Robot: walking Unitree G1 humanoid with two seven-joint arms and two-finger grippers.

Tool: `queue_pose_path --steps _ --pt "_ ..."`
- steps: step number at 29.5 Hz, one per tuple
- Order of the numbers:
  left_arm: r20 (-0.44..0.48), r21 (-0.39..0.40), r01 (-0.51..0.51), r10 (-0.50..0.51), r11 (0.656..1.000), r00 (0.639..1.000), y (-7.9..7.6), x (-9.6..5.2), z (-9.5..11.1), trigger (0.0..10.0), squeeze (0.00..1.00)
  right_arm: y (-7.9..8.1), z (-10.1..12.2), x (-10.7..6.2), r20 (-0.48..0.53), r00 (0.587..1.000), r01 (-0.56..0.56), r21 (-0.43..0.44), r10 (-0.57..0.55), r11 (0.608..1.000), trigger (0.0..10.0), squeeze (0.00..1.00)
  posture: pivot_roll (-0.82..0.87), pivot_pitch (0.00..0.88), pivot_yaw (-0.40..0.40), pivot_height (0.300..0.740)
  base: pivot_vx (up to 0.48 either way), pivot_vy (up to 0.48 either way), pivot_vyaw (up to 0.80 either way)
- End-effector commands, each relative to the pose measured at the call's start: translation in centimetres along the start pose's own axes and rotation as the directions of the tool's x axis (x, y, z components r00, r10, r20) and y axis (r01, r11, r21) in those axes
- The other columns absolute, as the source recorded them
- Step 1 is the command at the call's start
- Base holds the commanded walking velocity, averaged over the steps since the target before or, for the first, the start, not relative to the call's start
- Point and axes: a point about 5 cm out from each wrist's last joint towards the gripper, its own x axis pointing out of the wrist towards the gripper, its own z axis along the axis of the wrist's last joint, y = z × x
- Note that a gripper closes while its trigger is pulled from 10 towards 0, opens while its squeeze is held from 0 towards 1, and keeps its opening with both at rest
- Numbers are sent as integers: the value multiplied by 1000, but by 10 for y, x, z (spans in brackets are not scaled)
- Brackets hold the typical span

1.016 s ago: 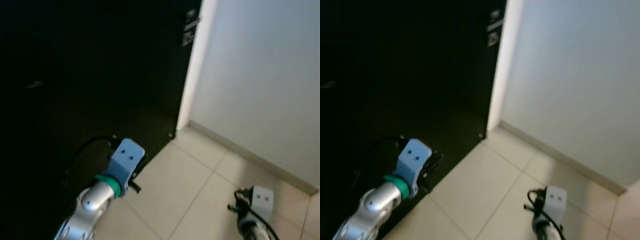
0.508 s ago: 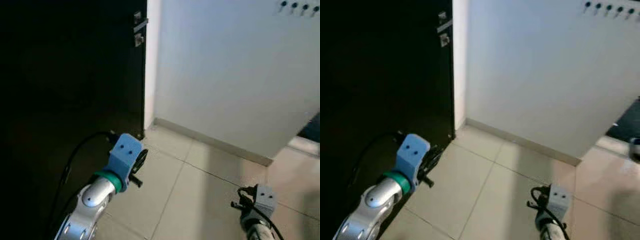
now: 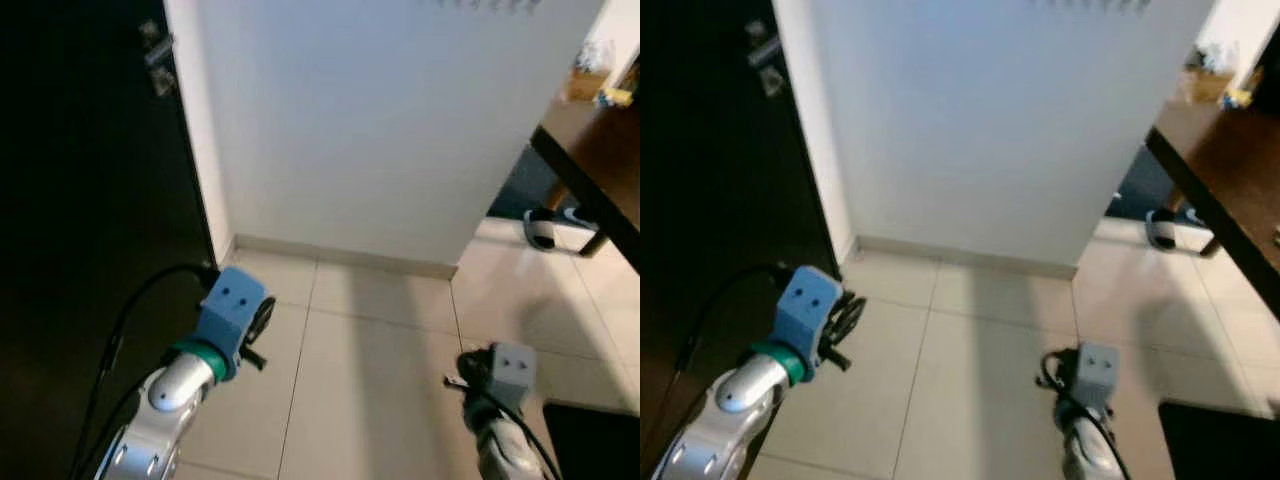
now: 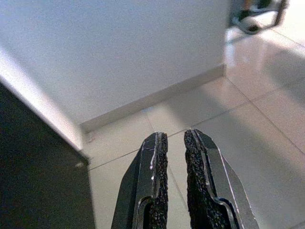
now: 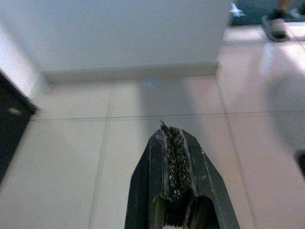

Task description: Hang keys on a hook

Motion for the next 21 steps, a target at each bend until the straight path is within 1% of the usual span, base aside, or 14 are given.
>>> queue_pose_path --steps 1,2,4,5,6,7,8,9,11,15,16,17,18,21 --pt "1 4 3 -3 1000 1000 0 1 -1 10000 0 10 16 4 77 995 -61 -43 64 997 10000 0 67 64 87 740 0 0 -800" --pt "0 7 0 0 1000 1000 1 1 -1 10000 0 17 22 6 104 989 -96 -61 102 994 10000 0 69 64 86 740 0 0 -800" --pt "0 10 -2 2 1000 1000 2 2 -1 10000 0 23 27 7 126 983 -128 -77 137 989 10000 0 70 63 85 740 0 0 -800" --pt "0 10 -2 2 1000 1000 2 2 -1 10000 0 23 27 7 126 983 -128 -77 137 989 10000 0 70 63 85 740 0 0 -800" --pt "0 12 -5 5 1000 1000 2 2 -1 10000 0 35 34 8 152 968 -189 -96 202 977 10000 0 74 62 84 740 0 0 -800" --pt "0 12 -5 5 1000 1000 2 2 -1 10000 0 35 34 8 152 968 -189 -96 202 977 10000 0 74 62 84 740 0 0 -800" --pt "0 14 -11 11 1000 1000 4 1 -1 10000 0 60 49 8 206 925 -303 -111 320 946 10000 0 85 61 77 740 0 0 -800" --pt "0 14 -11 11 1000 1000 4 1 -1 10000 0 60 49 8 206 925 -303 -111 320 946 10000 0 85 61 77 740 0 0 -800" --pt "-2 15 -18 18 1000 1000 5 1 -2 10000 0 77 60 4 251 885 -379 -100 392 920 10000 0 90 59 71 740 0 0 -800" --pt "-3 15 -21 21 1000 1000 5 1 -2 10000 0 81 63 2 264 875 -396 -89 405 914 10000 0 90 59 71 740 0 0 -772" --pt "-7 17 -25 25 1000 1000 6 2 -3 10000 0 86 66 -1 281 867 -419 -35 411 907 10000 0 89 61 70 740 0 0 -763" --pt "-9 9 -31 31 999 999 7 4 -3 10000 0 88 70 -7 301 867 -428 39 398 903 10000 0 81 60 73 740 0 0 -656" --pt "-9 2 -34 34 999 999 7 6 -2 10000 0 89 73 -11 312 867 -434 88 389 897 10000 0 79 61 74 740 0 0 -656" --pt "-5 -8 -37 37 999 999 9 10 0 10000 0 89 75 -17 318 867 -436 109 384 893 10000 0 70 60 76 740 0 0 -656"
